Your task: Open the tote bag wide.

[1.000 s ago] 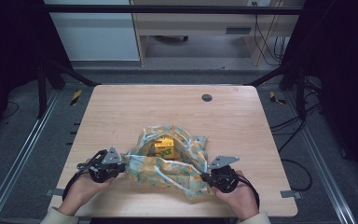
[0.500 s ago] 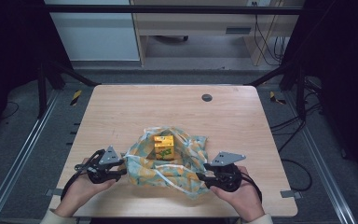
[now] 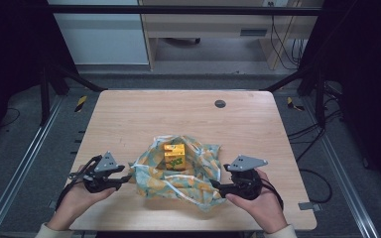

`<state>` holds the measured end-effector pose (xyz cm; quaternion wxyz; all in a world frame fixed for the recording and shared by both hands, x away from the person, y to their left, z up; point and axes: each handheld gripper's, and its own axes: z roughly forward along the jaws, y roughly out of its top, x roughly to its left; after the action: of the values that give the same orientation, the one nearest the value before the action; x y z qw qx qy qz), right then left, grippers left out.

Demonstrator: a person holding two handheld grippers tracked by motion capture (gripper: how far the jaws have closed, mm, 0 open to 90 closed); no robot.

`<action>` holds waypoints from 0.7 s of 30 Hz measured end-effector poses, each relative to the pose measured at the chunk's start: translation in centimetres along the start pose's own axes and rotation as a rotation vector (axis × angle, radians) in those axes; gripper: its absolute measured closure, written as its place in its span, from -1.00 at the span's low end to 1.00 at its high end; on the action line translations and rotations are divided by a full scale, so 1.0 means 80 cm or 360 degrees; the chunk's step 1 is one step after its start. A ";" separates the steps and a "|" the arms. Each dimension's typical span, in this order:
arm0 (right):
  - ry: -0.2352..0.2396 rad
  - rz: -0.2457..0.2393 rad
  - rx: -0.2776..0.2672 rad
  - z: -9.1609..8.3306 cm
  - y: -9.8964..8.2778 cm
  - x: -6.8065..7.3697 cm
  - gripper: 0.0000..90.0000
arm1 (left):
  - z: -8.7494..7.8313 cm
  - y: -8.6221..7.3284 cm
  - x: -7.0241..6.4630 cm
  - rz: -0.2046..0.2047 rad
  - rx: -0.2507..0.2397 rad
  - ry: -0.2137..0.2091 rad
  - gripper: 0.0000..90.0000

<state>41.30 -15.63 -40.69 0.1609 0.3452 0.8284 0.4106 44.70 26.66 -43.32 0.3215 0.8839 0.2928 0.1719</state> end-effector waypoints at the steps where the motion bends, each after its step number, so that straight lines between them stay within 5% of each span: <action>1: -0.0007 0.0001 -0.0004 -0.001 0.002 -0.001 -0.34 | -0.002 0.001 0.001 0.0003 0.0000 0.0004 0.17; 10: -0.0056 -0.0077 0.0043 0.005 0.039 -0.002 -0.18 | -0.028 0.026 -0.001 0.0056 -0.0048 0.0019 0.02; 21: -0.0052 -0.0142 0.0169 0.074 0.079 -0.010 -0.04 | -0.033 0.075 -0.019 0.0199 -0.0060 -0.0019 -0.27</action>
<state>47.90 -10.14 -39.35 0.1739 0.3227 0.8609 0.3528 44.72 23.19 -37.53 0.3285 0.8953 0.2317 0.1919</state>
